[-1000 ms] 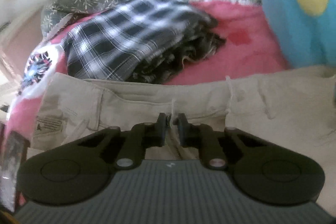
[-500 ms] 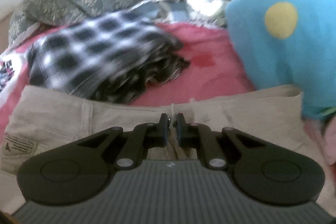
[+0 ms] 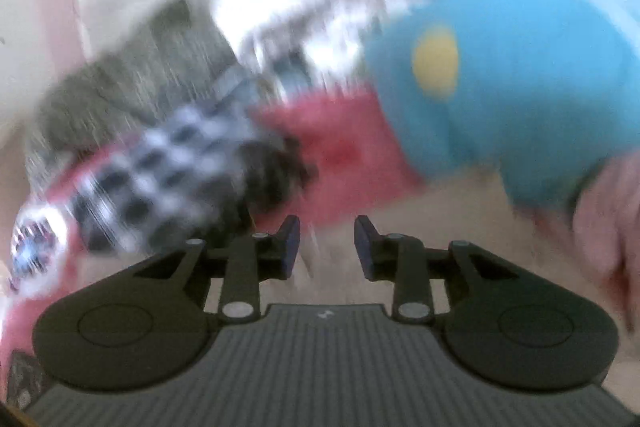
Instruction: Fold clothes
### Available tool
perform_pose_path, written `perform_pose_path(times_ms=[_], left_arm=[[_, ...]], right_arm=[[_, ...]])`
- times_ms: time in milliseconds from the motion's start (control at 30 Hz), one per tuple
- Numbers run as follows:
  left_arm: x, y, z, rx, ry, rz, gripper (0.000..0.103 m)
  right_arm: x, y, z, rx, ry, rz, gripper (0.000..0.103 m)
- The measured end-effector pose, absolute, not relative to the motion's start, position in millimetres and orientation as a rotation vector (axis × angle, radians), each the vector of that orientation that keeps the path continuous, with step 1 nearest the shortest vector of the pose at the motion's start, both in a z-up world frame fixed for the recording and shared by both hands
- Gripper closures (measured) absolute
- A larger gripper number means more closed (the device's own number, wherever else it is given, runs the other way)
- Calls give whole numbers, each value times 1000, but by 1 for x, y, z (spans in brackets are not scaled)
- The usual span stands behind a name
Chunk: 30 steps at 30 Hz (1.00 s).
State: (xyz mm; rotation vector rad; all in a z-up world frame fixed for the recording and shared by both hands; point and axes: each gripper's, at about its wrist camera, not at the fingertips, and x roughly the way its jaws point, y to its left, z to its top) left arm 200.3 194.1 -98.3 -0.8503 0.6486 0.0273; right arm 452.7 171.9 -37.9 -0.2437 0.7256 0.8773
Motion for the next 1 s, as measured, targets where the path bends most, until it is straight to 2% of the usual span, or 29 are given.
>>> perform_pose_path(times_ms=[67, 167, 267, 367, 500, 633, 733, 867, 1000], left_arm=[[199, 196, -99, -844, 647, 31, 82], [196, 195, -96, -835, 640, 38, 80], [191, 191, -92, -824, 626, 40, 71], [181, 189, -84, -813, 605, 25, 64], [168, 188, -75, -787, 583, -21, 61], [161, 182, -70, -723, 579, -77, 57], [157, 173, -70, -665, 603, -123, 55], [145, 160, -73, -578, 621, -196, 54], [120, 155, -83, -576, 637, -239, 53]], right_arm=[[454, 188, -67, -311, 810, 878, 71], [443, 199, -78, -385, 742, 869, 69], [441, 182, -59, -362, 758, 847, 70], [425, 138, -25, -378, 691, 783, 70], [394, 40, 34, -284, 622, 645, 70], [322, -76, 86, -152, 543, 513, 67], [252, -149, 104, -61, 496, 458, 63], [157, -214, 96, 79, 472, 417, 62], [72, -229, 56, 142, 497, 449, 62]])
